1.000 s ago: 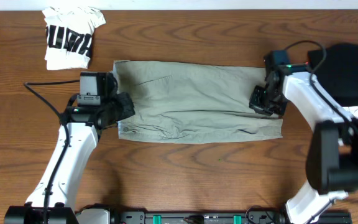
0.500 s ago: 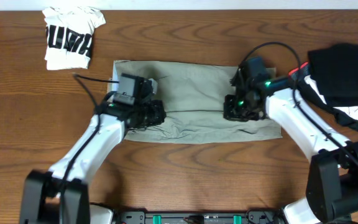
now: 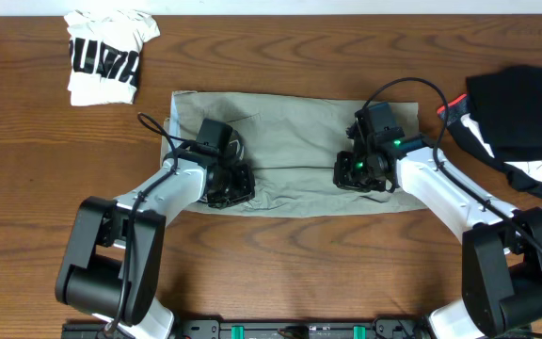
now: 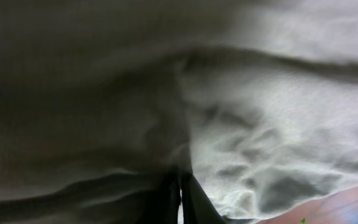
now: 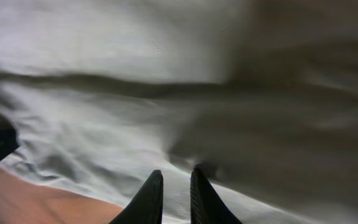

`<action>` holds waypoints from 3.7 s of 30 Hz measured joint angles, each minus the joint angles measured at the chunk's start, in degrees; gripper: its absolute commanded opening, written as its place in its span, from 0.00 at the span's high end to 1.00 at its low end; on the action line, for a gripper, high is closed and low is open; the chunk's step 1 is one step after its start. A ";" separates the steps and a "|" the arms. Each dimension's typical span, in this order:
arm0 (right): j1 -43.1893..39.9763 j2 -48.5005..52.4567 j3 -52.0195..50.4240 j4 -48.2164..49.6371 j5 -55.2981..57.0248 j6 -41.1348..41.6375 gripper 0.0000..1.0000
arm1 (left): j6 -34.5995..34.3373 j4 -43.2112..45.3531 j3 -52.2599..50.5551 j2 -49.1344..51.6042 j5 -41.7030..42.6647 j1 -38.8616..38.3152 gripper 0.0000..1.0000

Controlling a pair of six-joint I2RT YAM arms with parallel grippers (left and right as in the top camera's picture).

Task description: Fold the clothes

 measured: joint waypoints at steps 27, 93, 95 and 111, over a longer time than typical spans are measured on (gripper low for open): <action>-10.78 4.00 -0.07 -12.15 6.84 0.76 0.98 | 0.31 -12.48 0.24 -0.13 0.61 13.31 0.92; -3.04 -0.66 -9.35 -2.40 -7.91 0.42 0.99 | -13.46 -0.68 -0.02 -6.49 1.66 -13.03 0.94; -3.04 -0.66 -9.40 -2.64 -7.91 0.63 0.98 | -13.53 -0.79 -0.02 -5.31 1.62 -13.18 0.94; -4.96 -0.66 -9.44 -4.92 -3.89 2.29 0.99 | -9.92 -12.83 -0.11 -0.96 -0.31 -12.81 0.94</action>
